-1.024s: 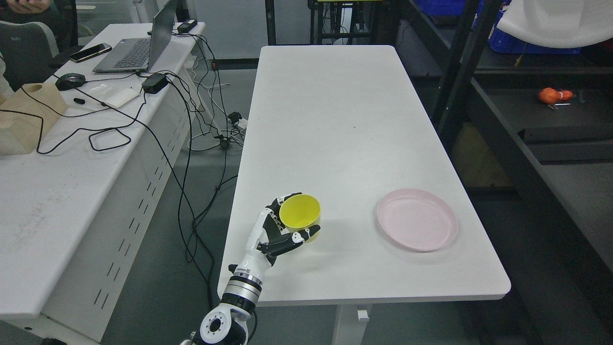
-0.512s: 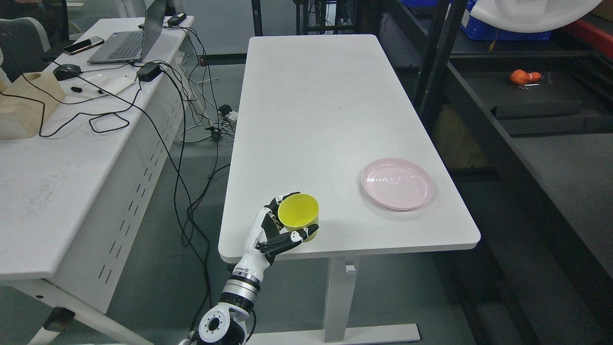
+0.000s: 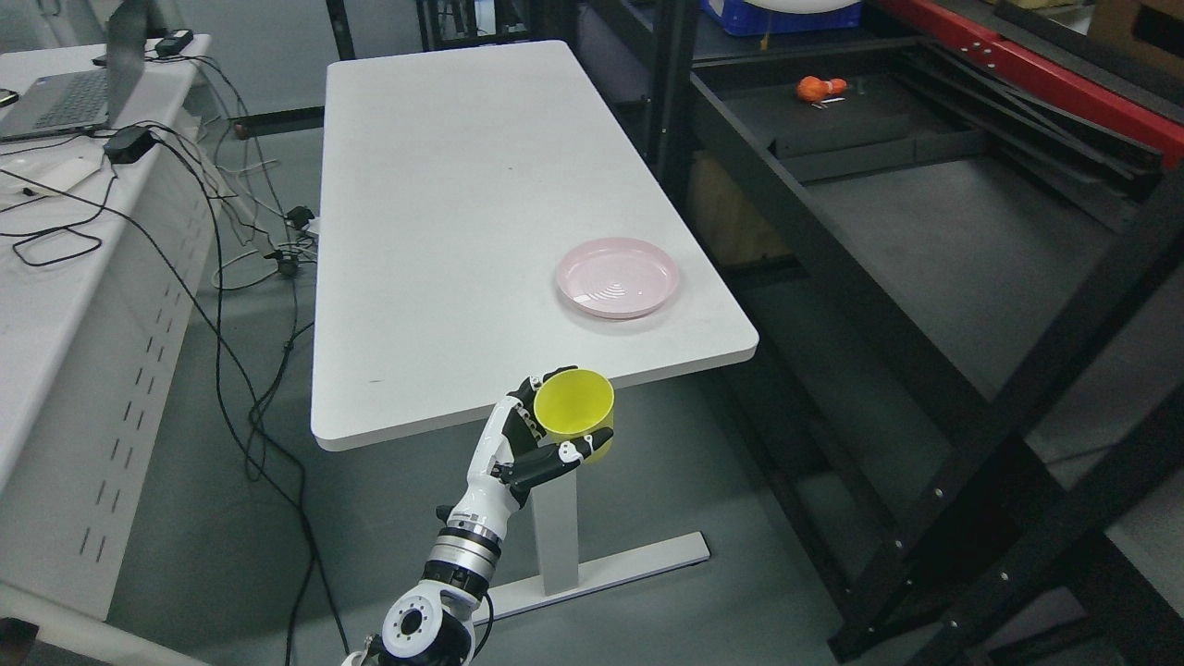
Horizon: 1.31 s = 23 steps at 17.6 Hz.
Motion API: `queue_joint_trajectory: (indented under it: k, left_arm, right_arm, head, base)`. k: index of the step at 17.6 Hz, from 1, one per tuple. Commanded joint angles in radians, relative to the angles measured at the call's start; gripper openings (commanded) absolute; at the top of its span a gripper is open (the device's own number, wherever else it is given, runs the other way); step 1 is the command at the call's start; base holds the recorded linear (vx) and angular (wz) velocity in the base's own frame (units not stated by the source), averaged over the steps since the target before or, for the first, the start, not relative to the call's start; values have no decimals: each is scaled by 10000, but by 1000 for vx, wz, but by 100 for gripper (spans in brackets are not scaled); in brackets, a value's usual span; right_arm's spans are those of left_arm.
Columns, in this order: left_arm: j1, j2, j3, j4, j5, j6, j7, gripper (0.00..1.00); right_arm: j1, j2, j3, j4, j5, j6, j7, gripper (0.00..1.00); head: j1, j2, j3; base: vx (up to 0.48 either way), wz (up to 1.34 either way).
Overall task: Place yellow IKEA cup on middle right shelf
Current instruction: 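Hold the yellow cup in the left hand while turning toward the shelves, then raise the left hand with the cup up onto the upper shelf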
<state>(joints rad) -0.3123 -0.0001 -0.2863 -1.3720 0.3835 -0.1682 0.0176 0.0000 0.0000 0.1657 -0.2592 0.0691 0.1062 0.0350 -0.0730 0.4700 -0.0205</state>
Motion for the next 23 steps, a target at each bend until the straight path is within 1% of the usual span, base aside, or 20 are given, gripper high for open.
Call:
queue_joint_trajectory:
  k: [1,5,12,17,23]
  left_arm:
    - [-53,175,-128,-55,0,-52,-8,1]
    - [-190,175,-158,-55,0,-36,-8,1]
    - [-665,175,-817,-147,0,-52,-8,1]
    - [-1677,175,-1278,-147,0,-52,-8,1]
    - [-2613,175,-1324,-270,0,-36,-23,1]
  right_arm:
    - [61,-175,0,0,0,-4,3,99]
    - [61,-175,0,0,0,-4,18,99]
    - [61,-175,0,0,0,-4,3,99]
    - [61,-175,0,0,0,-4,18,99]
    - [61,-175,0,0,0,-4,18,99]
  head:
    - [0,0,0]
    - [0,0,0]
    - [0,0,0]
    - [0,0,0]
    - [0,-1,0]
  base:
    - [-223,-541]
    - [-244,-710]
    - [-229,-813]
    - [-149,-862]
    - [-80,-755]
